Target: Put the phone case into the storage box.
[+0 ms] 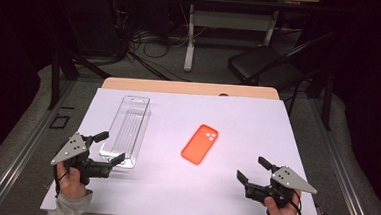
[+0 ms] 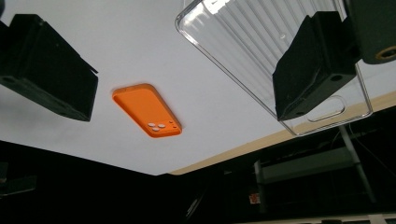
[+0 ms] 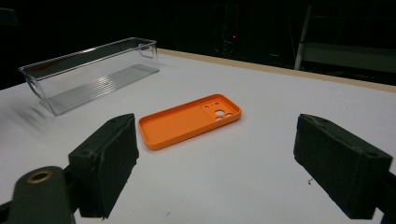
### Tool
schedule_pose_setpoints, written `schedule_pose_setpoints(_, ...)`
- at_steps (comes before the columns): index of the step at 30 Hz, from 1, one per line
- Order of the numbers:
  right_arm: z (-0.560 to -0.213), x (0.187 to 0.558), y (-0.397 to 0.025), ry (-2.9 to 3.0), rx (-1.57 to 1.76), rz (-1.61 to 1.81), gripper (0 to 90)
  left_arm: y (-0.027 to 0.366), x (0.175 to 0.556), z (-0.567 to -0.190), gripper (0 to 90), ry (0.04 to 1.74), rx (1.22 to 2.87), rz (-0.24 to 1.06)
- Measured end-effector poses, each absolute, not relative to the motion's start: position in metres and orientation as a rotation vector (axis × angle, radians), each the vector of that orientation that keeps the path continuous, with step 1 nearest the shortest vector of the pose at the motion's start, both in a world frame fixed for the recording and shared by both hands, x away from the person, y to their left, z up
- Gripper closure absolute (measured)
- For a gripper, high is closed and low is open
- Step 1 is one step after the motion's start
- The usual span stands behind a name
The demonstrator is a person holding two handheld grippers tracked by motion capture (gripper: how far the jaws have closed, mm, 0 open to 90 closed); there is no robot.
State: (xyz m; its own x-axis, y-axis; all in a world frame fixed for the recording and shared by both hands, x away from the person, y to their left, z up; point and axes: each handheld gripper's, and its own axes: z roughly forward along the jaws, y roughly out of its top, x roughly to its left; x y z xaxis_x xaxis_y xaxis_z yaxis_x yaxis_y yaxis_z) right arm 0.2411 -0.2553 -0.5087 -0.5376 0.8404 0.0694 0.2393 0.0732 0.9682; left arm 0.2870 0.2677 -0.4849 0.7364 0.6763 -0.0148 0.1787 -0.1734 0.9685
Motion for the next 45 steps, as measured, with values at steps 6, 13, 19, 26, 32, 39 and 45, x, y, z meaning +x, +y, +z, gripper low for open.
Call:
schedule_pose_setpoints(6, -0.509, 0.244, -0.255, 1.839, 1.075, 1.452, 13.2, 0.270, 0.289, -0.482, 7.1, 0.693, 1.711, 0.503)
schedule_pose_setpoints(13, -0.505, 0.252, -0.258, 1.836, 1.117, 1.449, 12.6, 0.267, 0.300, -0.473, 7.2, 0.715, 1.712, 0.477)
schedule_pose_setpoints(19, -0.501, 0.261, -0.259, 1.851, 1.197, 1.437, 12.2, 0.256, 0.310, -0.460, 7.4, 0.688, 1.762, 0.441)
schedule_pose_setpoints(26, -0.488, 0.273, -0.254, 1.884, 1.227, 1.425, 11.8, 0.238, 0.331, -0.439, 7.4, 0.698, 1.823, 0.413)
schedule_pose_setpoints(32, -0.477, 0.288, -0.248, 1.912, 1.231, 1.416, 10.7, 0.230, 0.346, -0.424, 7.4, 0.708, 1.818, 0.382)
schedule_pose_setpoints(39, -0.466, 0.306, -0.240, 1.962, 1.271, 1.404, 7.7, 0.226, 0.360, -0.408, 7.5, 0.684, 1.805, 0.336)
schedule_pose_setpoints(45, -0.454, 0.320, -0.230, 2.004, 1.276, 1.381, 5.1, 0.226, 0.370, -0.397, 7.6, 0.700, 1.809, 0.320)
